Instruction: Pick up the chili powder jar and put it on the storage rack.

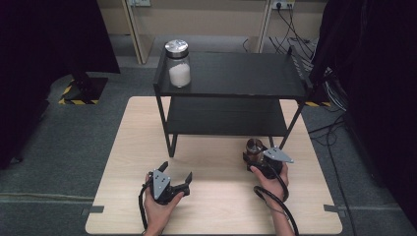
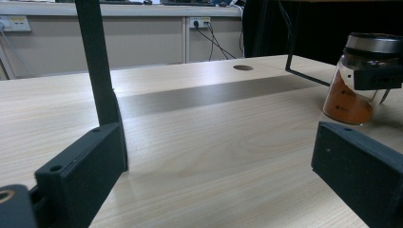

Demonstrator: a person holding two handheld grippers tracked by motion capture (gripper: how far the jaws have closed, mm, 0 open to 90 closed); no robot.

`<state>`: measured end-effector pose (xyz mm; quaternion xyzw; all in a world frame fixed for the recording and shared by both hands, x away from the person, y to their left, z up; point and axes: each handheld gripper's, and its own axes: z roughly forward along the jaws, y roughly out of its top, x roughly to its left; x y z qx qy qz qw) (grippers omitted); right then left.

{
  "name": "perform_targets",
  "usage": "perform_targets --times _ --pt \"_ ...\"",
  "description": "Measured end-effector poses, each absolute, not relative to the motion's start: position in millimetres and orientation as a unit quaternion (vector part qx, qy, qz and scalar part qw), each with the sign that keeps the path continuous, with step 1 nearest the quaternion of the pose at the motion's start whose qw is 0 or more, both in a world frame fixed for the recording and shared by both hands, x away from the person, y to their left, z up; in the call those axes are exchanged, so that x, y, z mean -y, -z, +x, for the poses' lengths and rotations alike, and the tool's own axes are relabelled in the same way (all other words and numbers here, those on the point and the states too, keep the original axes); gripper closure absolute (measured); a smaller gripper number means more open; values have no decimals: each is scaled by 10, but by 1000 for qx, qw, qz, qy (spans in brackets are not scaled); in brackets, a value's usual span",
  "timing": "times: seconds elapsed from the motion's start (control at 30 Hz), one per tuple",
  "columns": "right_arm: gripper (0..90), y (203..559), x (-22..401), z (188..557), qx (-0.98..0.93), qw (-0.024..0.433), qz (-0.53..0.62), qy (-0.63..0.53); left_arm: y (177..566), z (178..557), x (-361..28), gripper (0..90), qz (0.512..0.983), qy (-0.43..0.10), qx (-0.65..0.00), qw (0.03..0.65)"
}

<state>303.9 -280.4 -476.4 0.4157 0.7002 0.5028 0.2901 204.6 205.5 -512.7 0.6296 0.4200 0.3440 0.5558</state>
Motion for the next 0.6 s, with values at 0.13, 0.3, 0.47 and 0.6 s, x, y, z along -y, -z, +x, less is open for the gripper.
perform_targets --times 0.13,0.3,0.47,0.6 --pt "285 4764 2792 3042 -705 292 411 -499 5127 2046 -2056 31 629 -344 -420 556" --pt "313 4770 2792 3029 -703 297 411 -499 5127 2045 -2056 31 629 -344 -420 556" --pt "315 4750 2784 3023 -705 297 411 -496 5127 2047 -2057 31 629 -343 -421 556" --pt "316 4734 2793 3008 -706 295 411 -495 5126 2049 -2056 31 629 -343 -421 556"
